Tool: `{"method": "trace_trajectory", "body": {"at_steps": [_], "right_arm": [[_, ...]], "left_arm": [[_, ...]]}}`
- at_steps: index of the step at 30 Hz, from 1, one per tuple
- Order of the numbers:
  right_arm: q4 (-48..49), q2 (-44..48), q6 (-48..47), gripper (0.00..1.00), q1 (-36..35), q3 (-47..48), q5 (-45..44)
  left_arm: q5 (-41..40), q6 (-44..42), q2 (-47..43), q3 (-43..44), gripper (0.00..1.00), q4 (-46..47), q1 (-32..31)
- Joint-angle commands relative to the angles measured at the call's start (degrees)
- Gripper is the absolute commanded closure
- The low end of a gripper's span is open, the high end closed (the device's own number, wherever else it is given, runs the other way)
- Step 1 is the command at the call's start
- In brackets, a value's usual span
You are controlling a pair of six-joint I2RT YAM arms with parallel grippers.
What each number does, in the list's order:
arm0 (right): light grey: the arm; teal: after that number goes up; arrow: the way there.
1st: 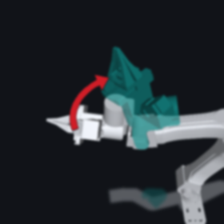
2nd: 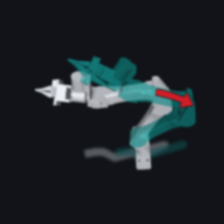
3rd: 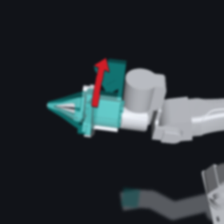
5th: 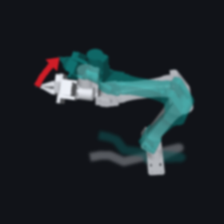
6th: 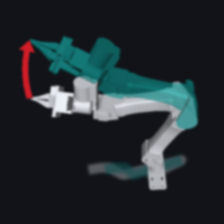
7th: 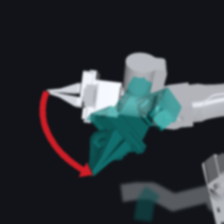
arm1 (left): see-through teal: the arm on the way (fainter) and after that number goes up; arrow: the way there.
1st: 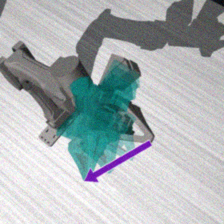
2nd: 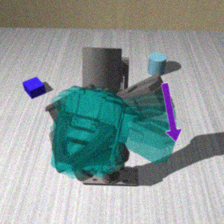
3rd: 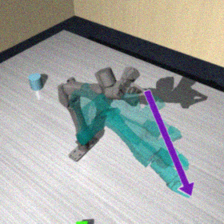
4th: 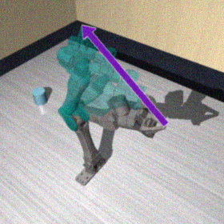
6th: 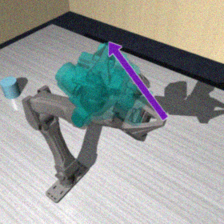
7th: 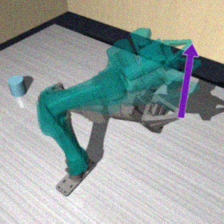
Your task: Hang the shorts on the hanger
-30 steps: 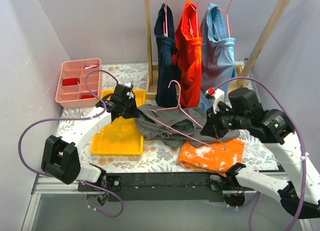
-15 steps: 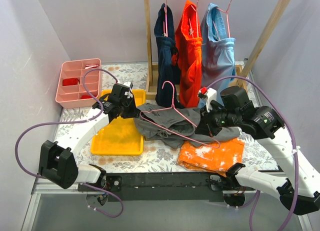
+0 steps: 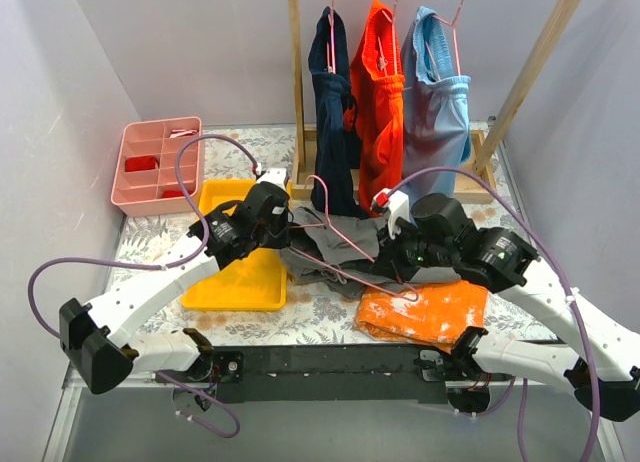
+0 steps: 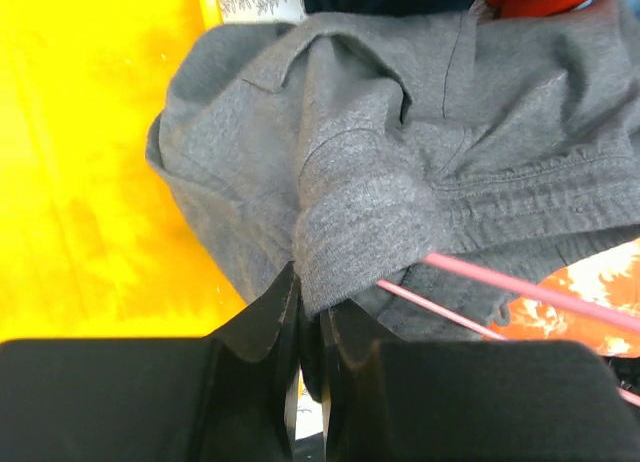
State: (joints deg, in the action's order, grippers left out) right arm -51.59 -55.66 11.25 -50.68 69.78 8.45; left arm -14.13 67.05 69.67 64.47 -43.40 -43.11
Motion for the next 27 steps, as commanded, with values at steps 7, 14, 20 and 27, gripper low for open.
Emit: {"method": "trace_trajectory", "body": {"at_steps": [7,14,20,27], "right_arm": [[30.9,6.6,5.0,0.99,-3.2,-19.7,-5.3],[44.8,10.1,6.6,0.99,-3.8,-32.0,-5.5],[45.9,8.2,6.0,0.99,-4.6,-32.2,-7.0],[46.3,6.9,5.5,0.99,-5.5,-32.2,-6.9]], "left_arm": [[-7.0,2.9,-8.1,-3.4,0.75,2.6,-3.7],[-4.1,-1.2,-9.9,-6.1,0.58,8.3,-3.7],[9.7,-6.9,-15.9,-9.6,0.50,21.1,-3.7],[15.8,-11.3,-10.4,-8.4,0.42,27.9,-3.7]]}}
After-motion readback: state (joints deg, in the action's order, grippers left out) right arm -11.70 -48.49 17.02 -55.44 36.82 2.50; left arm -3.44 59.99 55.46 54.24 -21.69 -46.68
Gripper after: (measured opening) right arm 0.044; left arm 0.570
